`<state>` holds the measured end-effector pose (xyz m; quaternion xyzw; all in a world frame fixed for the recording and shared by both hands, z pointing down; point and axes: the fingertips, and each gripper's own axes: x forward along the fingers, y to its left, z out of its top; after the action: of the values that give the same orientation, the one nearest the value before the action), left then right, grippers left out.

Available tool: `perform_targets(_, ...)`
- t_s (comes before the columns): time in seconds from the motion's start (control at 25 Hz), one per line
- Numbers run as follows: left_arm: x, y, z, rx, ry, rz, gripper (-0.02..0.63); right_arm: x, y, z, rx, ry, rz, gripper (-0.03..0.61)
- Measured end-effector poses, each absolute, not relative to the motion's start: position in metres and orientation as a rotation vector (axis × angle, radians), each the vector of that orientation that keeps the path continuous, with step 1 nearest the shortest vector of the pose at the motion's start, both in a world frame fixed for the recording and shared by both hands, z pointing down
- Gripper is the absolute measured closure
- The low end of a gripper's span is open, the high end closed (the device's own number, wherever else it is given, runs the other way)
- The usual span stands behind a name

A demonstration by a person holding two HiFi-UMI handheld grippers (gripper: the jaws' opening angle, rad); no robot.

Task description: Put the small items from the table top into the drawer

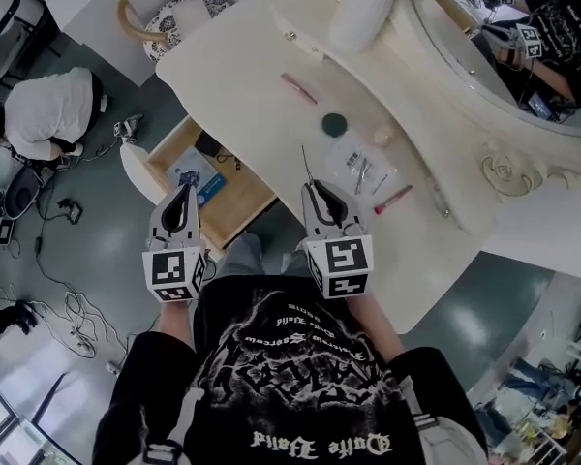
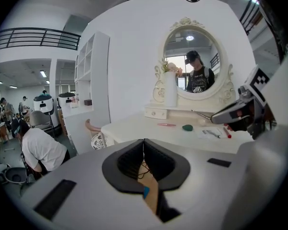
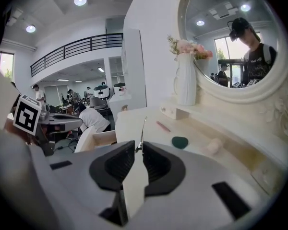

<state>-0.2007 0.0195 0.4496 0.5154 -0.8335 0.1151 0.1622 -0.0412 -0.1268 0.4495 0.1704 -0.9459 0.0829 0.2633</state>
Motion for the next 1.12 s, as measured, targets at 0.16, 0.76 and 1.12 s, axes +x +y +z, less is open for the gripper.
perform_targets(0.16,-0.21,0.03,0.447,1.469,-2.399,0.293,0.598,-0.059,-0.115,0.453,0.408,-2.555,0.21,0.515)
perform_targets(0.76,-0.244,0.072,0.453,1.442,-2.416,0.233,0.598,-0.11,-0.069,0.464,0.314,-2.532,0.165,0.517)
perform_targets(1.12,-0.268,0.091,0.457,1.44,-2.397,0.189,0.598,-0.144,-0.052,0.487,0.278,-2.492,0.159,0.517)
